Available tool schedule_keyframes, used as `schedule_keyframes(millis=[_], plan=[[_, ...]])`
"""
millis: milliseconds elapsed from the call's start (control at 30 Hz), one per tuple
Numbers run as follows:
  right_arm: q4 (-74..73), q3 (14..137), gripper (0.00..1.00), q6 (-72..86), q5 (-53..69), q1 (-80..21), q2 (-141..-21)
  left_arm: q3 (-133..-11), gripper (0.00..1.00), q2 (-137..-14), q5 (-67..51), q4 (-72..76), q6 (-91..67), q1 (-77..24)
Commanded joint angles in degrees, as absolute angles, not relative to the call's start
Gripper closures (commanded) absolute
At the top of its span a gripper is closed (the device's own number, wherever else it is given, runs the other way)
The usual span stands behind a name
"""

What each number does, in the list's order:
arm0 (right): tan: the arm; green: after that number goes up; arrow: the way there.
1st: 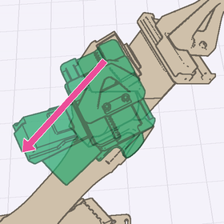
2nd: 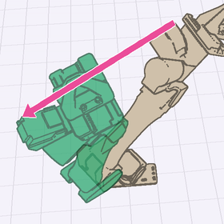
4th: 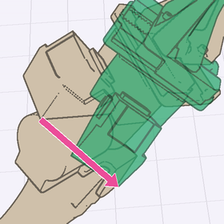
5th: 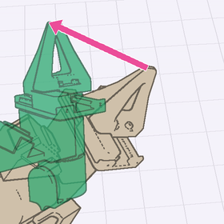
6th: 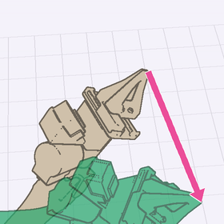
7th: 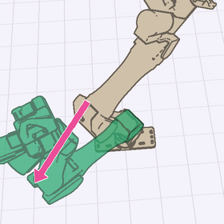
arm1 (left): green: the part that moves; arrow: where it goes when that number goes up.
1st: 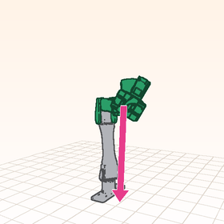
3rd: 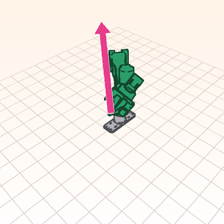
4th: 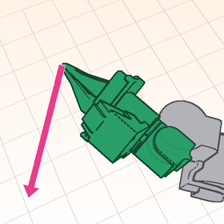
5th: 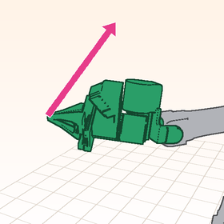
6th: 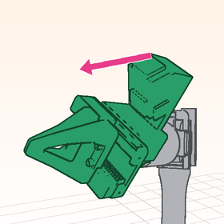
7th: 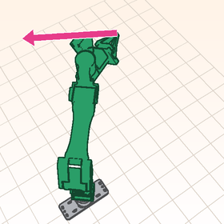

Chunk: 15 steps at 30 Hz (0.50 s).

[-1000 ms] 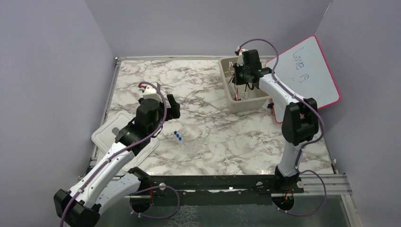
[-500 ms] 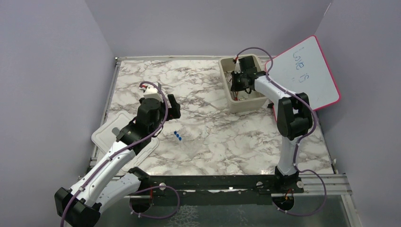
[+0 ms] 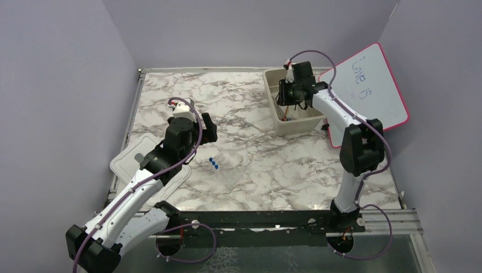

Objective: Organize the chemistry lab equipment

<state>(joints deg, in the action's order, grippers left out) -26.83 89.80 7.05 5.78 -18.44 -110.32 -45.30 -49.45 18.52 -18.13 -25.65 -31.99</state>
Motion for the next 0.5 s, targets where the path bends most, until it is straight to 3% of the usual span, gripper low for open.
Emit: schedule_keyframes(millis=[0, 267, 367, 467], plan=[[-27.64, 91.95, 0.61, 6.51, 7.76, -19.78, -101.63, -47.09, 0.08, -49.46, 19.42, -17.47, -25.05, -31.75], [-24.35, 88.62, 0.59, 3.08, 9.44, -28.71, -96.87, -47.66, 0.08, -49.85, 22.00, -18.15, -28.75, -31.80], [-25.05, 89.08, 0.48, 1.43, 7.30, -32.72, -99.92, -48.17, 0.08, -49.81, 22.93, -18.20, -28.93, -31.74], [-24.27, 89.30, 0.46, 0.98, 3.67, -35.13, -103.54, -48.19, 0.08, -49.23, 23.83, -18.24, -28.83, -31.77]])
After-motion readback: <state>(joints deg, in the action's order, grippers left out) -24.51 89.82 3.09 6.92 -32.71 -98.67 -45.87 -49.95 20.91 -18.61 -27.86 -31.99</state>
